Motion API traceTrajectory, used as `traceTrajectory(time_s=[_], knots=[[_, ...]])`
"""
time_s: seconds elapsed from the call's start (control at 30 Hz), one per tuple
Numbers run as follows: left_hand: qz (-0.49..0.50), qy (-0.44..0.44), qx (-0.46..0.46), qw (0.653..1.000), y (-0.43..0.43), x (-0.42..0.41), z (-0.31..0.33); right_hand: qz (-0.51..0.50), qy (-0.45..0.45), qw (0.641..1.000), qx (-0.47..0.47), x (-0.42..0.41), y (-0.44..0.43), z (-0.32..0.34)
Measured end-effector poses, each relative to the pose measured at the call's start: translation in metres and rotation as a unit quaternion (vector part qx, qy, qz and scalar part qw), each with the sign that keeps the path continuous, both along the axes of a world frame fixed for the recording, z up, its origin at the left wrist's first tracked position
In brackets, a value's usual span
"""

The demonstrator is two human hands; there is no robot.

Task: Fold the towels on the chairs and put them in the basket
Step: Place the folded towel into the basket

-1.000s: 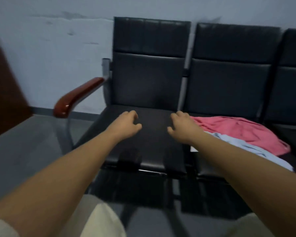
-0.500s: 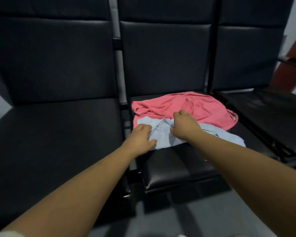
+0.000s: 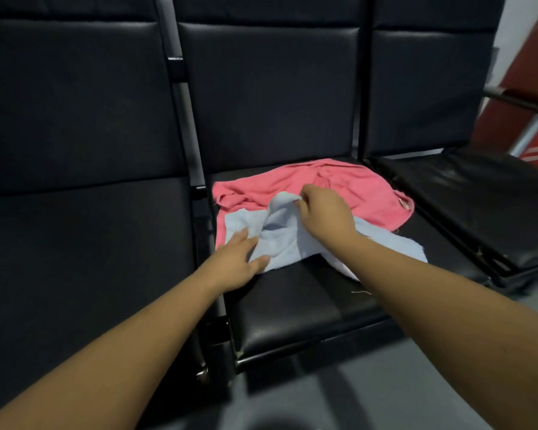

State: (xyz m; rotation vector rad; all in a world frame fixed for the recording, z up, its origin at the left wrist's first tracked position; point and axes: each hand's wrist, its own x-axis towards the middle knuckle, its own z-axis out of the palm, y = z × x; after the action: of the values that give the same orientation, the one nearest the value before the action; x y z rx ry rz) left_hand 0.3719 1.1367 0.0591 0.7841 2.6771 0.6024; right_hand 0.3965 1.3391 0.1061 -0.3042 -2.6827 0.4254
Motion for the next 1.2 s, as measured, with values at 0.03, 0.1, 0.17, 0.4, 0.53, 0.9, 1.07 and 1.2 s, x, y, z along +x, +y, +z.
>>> traceTrajectory(time_s=[0.03, 0.1, 0.17, 0.4, 0.53, 0.9, 1.07, 1.2], knots=[[0.005, -0.019, 0.012, 1.0, -0.002, 0.005, 0.004, 0.012, 0.013, 1.0, -0.001, 0.003, -0.003, 0.012], [0.027, -0.042, 0.076, 0.996, -0.008, 0.019, 0.014, 0.034, 0.028, 0.999, -0.03, 0.011, -0.013, 0.04], [0.086, -0.104, 0.2, 0.97, -0.014, 0.037, 0.035, 0.047, 0.045, 0.987, -0.144, 0.02, -0.026, 0.069], [0.09, -0.316, 0.455, 0.828, -0.051, 0.088, 0.101, 0.113, 0.045, 0.848, -0.516, 0.058, -0.097, 0.154], [0.162, -0.186, 0.504, 0.828, -0.083, 0.108, 0.136, 0.136, 0.068, 0.831, -0.535, 0.072, -0.132, 0.188], [0.275, -0.16, 0.617, 0.72, -0.206, 0.121, 0.155, 0.249, -0.142, 0.737, -0.612, 0.091, -0.238, 0.119], [0.279, -0.111, 0.531, 0.793, -0.231, 0.115, 0.13, 0.285, -0.156, 0.759, -0.564, 0.09, -0.264, 0.061], [0.258, -0.053, 0.459, 0.849, -0.248, 0.104, 0.127, 0.232, -0.118, 0.781, -0.568, 0.08, -0.274, 0.061]])
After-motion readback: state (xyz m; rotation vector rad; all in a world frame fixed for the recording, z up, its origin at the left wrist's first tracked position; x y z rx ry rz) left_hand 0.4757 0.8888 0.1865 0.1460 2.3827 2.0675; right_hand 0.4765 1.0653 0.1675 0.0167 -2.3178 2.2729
